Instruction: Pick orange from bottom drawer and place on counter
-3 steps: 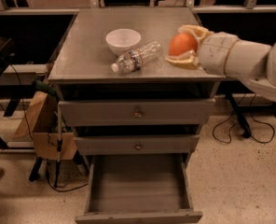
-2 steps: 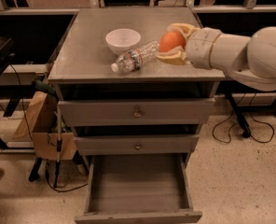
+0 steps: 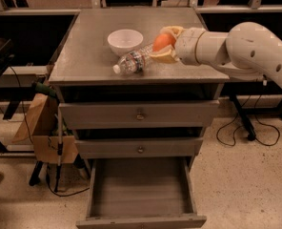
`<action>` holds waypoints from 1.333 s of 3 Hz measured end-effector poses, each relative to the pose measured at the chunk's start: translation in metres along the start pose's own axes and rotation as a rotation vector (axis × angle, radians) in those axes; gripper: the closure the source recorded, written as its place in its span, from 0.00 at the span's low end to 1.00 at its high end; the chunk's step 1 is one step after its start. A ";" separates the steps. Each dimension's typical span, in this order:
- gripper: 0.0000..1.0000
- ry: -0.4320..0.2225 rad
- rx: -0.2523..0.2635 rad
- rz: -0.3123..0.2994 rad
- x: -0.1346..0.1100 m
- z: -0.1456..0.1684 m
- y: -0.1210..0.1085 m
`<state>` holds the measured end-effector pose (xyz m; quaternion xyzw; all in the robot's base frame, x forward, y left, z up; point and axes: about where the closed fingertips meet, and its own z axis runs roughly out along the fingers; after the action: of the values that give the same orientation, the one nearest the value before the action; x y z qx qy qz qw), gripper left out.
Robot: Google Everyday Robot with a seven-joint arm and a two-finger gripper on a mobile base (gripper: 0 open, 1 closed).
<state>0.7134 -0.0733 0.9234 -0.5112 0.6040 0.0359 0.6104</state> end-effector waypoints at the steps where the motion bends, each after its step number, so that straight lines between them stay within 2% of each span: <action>1: 1.00 0.023 -0.001 0.037 0.019 0.016 -0.007; 2: 1.00 0.053 0.008 0.077 0.044 0.024 -0.013; 3: 0.82 0.083 0.038 0.111 0.067 0.018 -0.025; 4: 0.59 0.089 0.059 0.122 0.078 0.010 -0.033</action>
Offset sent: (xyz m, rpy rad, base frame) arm 0.0579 -0.0347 -0.0521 0.0326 0.1129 -0.1068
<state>0.7628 -0.1272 0.8800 -0.4561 0.6615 0.0326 0.5944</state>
